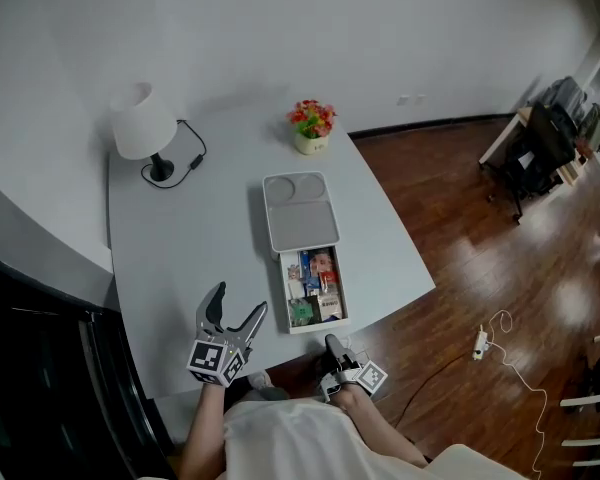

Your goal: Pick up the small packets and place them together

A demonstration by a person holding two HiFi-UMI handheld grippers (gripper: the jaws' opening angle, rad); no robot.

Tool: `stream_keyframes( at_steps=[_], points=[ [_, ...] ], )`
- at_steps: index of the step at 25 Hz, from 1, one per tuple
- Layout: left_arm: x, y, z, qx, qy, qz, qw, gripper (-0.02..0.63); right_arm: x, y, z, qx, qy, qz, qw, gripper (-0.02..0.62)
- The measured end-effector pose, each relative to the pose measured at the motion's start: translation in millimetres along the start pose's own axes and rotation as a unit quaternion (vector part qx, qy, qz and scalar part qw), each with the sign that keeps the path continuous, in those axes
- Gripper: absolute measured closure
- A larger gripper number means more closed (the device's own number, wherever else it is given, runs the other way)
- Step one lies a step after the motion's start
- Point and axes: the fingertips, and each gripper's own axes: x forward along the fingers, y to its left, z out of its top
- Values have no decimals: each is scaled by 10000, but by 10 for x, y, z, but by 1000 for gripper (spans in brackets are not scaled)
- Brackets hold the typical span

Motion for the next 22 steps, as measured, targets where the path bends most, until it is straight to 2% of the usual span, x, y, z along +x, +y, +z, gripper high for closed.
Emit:
stream_keyframes(
  at_steps=[4, 7, 9, 16, 19, 22],
  points=[
    [26, -6, 48, -12, -46, 85, 10000, 207, 123, 244, 96, -1087, 634, 72, 9920, 563],
    [37, -25, 57, -19, -22, 149, 9999, 207, 256, 462, 186, -1726, 916, 210, 9805, 563],
    [44, -51, 66, -12, 5, 186, 9998, 208, 368, 646, 247, -2222, 1089, 353, 9683, 563],
    [116, -168, 109, 30, 41, 320, 9995, 210, 739, 1179, 472, -4085, 1499, 622, 8982, 557],
    [158, -205, 134, 48, 21, 373, 9993, 210, 872, 1376, 577, -4650, 1493, 679, 8700, 557],
    [204, -238, 160, 68, -11, 423, 9991, 210, 989, 1543, 664, -5039, 1500, 790, 8470, 557]
  ],
)
